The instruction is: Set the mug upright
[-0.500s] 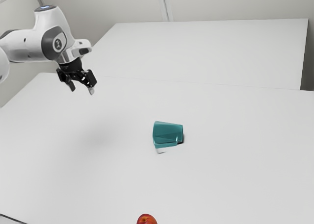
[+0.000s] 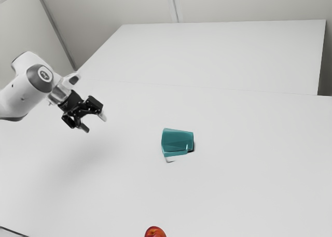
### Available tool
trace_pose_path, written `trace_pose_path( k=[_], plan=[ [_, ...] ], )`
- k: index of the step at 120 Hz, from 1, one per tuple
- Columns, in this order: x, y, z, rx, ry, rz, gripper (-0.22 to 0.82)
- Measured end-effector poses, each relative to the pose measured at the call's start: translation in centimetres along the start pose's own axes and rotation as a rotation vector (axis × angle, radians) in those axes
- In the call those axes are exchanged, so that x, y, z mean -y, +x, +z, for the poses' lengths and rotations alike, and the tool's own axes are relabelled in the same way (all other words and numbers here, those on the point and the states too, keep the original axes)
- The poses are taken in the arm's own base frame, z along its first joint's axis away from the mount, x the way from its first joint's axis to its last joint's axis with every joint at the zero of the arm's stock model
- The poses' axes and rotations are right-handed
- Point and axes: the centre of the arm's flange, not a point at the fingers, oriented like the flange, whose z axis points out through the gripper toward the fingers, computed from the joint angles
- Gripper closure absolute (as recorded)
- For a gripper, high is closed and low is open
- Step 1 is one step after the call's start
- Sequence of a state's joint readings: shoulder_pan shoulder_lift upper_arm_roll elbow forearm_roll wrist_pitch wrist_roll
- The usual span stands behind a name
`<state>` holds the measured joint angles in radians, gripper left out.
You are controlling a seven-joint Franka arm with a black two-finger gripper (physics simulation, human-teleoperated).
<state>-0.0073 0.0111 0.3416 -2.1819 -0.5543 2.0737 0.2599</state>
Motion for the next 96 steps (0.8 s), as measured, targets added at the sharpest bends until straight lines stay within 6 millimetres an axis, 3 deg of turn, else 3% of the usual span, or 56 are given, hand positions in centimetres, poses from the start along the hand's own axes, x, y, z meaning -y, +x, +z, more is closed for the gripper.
trace_pose_path(
  k=[14, 21, 47, 66, 96],
  plan=[
    [1.7, 0.0, 1.0, -0.024, -0.060, -0.079, 0.00],
    [1.5, 0.0, 1.8, -0.026, -0.080, -0.092, 0.00],
    [-5.4, -1.5, 8.1, 0.057, -0.121, -0.010, 0.00],
    [-4.8, -1.1, 8.5, 0.044, -0.152, -0.046, 0.00],
    [-6.5, -2.0, 10.4, 0.053, -0.221, -0.076, 0.00]
  ],
)
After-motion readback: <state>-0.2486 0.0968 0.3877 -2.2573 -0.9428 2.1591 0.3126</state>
